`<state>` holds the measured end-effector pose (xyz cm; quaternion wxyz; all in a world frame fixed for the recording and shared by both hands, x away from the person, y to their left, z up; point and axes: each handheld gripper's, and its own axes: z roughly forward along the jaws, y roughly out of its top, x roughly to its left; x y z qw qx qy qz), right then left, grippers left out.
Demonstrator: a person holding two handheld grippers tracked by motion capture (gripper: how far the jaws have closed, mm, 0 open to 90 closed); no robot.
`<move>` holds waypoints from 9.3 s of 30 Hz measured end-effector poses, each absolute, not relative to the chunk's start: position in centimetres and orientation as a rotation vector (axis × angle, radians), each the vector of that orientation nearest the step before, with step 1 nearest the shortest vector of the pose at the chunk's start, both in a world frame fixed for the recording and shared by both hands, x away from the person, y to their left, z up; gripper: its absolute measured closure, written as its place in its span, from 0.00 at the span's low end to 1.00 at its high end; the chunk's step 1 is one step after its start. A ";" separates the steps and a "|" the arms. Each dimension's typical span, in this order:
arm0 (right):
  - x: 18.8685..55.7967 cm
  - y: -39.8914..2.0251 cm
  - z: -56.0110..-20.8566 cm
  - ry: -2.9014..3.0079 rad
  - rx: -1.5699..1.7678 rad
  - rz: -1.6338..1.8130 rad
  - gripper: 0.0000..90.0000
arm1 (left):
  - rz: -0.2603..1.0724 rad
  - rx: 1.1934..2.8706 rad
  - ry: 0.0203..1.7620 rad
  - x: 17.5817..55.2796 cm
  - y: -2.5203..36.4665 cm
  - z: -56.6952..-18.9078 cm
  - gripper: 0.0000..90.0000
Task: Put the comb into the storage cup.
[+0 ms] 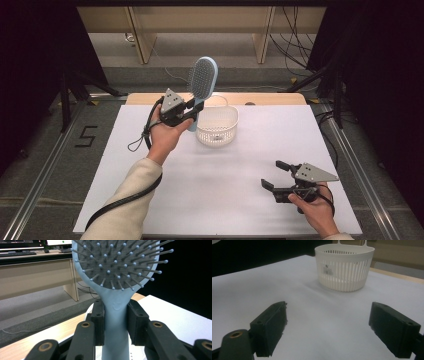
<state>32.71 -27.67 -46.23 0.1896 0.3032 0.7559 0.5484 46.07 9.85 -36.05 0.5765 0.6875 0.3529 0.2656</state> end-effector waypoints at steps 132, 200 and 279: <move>32.7 -27.8 -46.2 2.117 0.860 1.557 0.17 | 0.590 1.638 0.795 48.8 6.8 -35.2 0.78; 32.7 -27.8 -46.1 2.116 0.856 1.563 0.17 | 0.596 1.651 0.783 49.9 6.1 -35.8 0.77; 32.7 -27.7 -46.1 2.117 0.852 1.570 0.17 | 0.559 1.667 0.750 51.1 5.2 -37.8 0.77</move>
